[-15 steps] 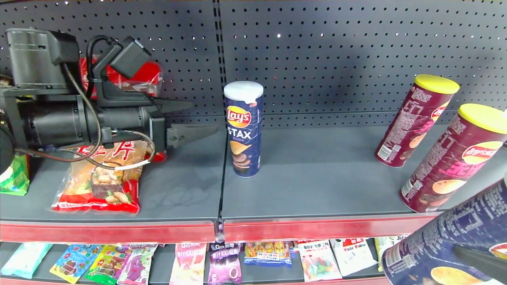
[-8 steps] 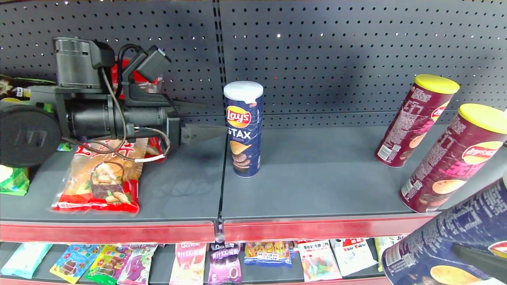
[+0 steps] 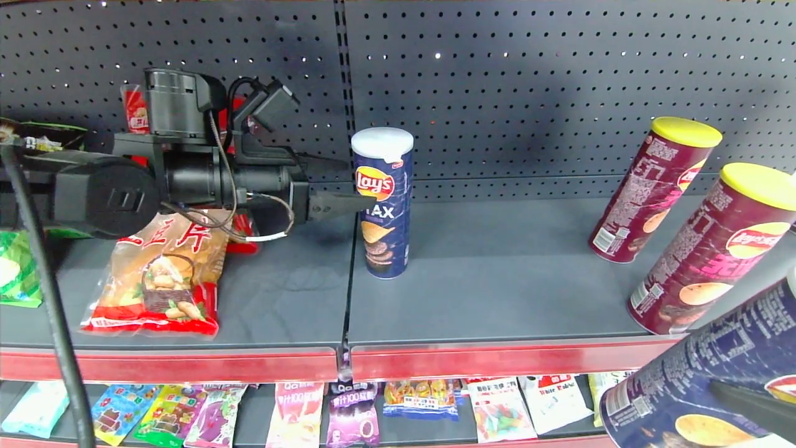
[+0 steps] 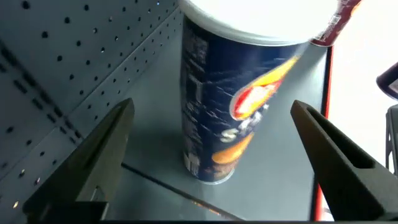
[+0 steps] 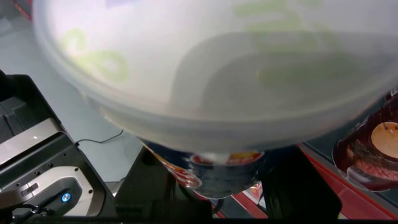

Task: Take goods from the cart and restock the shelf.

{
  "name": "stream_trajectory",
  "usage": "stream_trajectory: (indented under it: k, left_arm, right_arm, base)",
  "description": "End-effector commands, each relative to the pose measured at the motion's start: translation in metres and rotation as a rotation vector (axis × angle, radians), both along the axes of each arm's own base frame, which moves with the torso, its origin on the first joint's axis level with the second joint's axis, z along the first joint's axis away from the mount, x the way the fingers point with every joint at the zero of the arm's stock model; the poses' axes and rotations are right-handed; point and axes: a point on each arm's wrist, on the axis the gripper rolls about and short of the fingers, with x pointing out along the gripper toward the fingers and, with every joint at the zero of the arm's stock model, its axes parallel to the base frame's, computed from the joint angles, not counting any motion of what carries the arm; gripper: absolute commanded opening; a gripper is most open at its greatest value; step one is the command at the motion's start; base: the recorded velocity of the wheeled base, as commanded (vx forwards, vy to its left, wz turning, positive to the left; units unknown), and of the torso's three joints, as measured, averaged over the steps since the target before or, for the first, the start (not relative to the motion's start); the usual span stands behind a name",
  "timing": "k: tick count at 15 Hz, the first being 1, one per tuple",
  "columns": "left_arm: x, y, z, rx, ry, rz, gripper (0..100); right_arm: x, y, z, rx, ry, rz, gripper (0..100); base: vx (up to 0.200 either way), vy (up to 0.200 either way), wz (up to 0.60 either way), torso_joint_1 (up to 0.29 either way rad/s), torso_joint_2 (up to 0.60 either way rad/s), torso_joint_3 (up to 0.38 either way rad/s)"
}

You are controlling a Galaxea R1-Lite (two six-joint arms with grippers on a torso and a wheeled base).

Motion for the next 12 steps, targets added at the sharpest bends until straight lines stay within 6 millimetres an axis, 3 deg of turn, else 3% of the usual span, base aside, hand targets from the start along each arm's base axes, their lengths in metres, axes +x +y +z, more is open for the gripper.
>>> stream_trajectory:
  k: [1, 5, 12]
  left_arm:
    - [0.009, -0.009, -0.008, 0.003, 0.013, -0.020, 100]
    - [0.009, -0.024, -0.011, 0.000, 0.026, -0.061, 100]
    - [0.012, -0.027, -0.008, -0.028, 0.074, -0.044, 100]
  right_arm:
    - [0.000, 0.000, 0.000, 0.000, 0.001, -0.005, 0]
    - [0.001, 0.000, 0.000, 0.000, 0.002, -0.007, 0]
    - [0.001, 0.000, -0.001, -0.003, 0.008, -0.007, 0]
  base:
    - [0.000, 0.000, 0.00, 0.000, 0.00, 0.000]
    - [0.000, 0.000, 0.00, 0.000, 0.00, 0.000]
    - [0.000, 0.000, 0.00, 0.000, 0.00, 0.000]
